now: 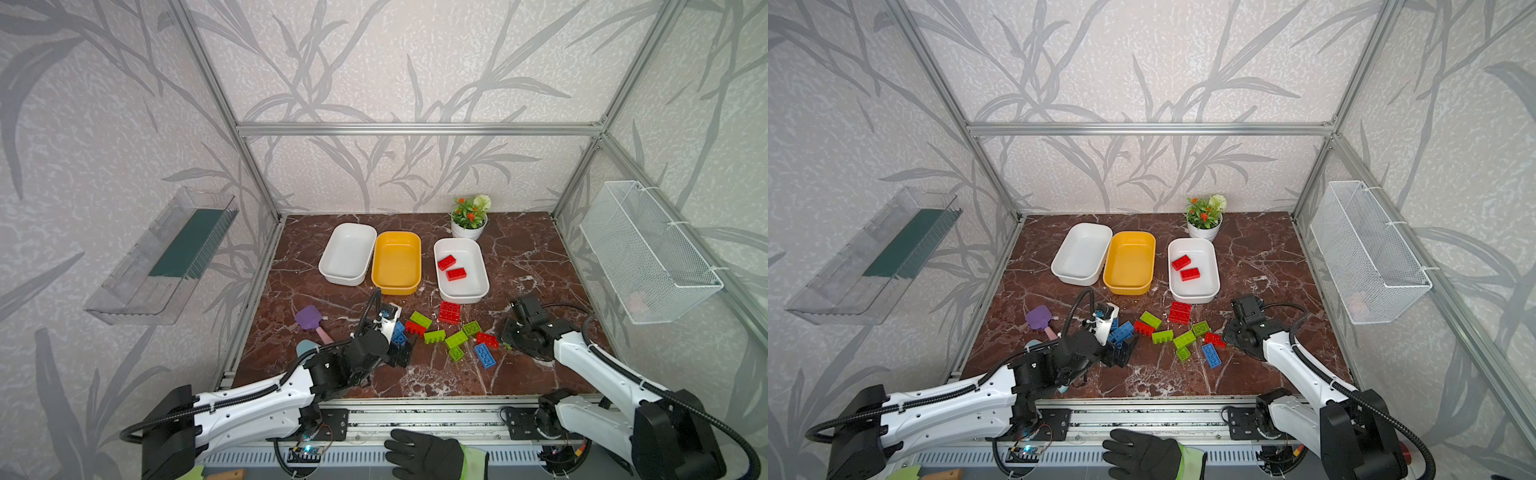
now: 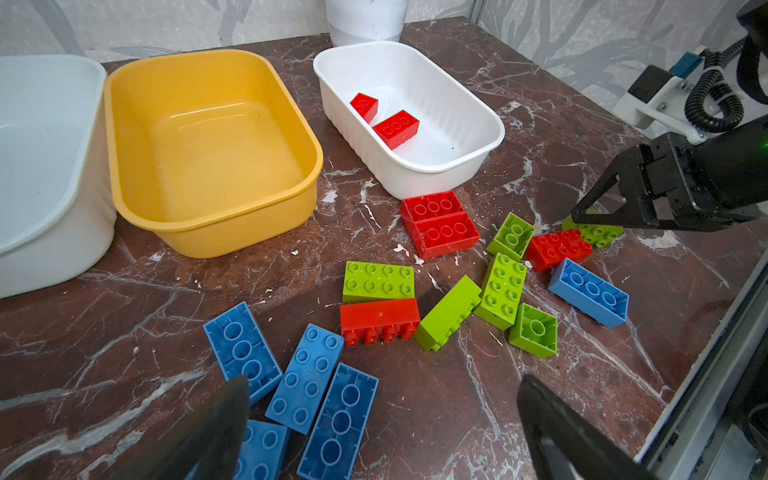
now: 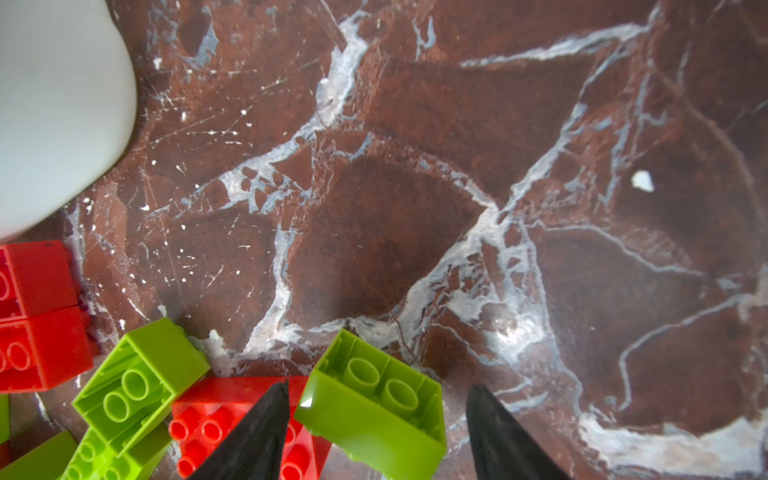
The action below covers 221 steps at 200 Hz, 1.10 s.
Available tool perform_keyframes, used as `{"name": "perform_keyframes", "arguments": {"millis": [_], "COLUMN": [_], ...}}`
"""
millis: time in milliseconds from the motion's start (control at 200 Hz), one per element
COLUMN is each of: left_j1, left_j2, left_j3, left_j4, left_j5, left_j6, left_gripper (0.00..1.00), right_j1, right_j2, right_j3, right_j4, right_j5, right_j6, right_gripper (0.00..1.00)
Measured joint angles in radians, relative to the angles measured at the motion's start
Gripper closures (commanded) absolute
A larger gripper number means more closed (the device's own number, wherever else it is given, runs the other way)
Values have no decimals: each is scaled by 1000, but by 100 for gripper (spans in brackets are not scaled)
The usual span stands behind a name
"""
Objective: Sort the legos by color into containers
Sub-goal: 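Lower the right gripper and grasp a lime-green brick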
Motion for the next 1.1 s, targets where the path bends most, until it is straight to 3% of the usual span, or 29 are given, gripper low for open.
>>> {"name": "perform_keyframes", "arguments": {"millis": [430,725,1105], "left_j1": [0,0,0], "left_j2": [0,0,0], "left_j3": [0,0,0], "left_j4": [0,0,-1], "left_j5": [0,-1,-15], "left_j6": [0,0,0], "left_gripper": [1,1,1], "right_j1": [0,0,0], "right_j2": [40,40,71], "right_j3": [-14,0,178], "right_j4": [36,21,-4], "right_j5": [-11,-22,-48], "right_j6": [3,-13,-63], "right_gripper": [50,54,56]}}
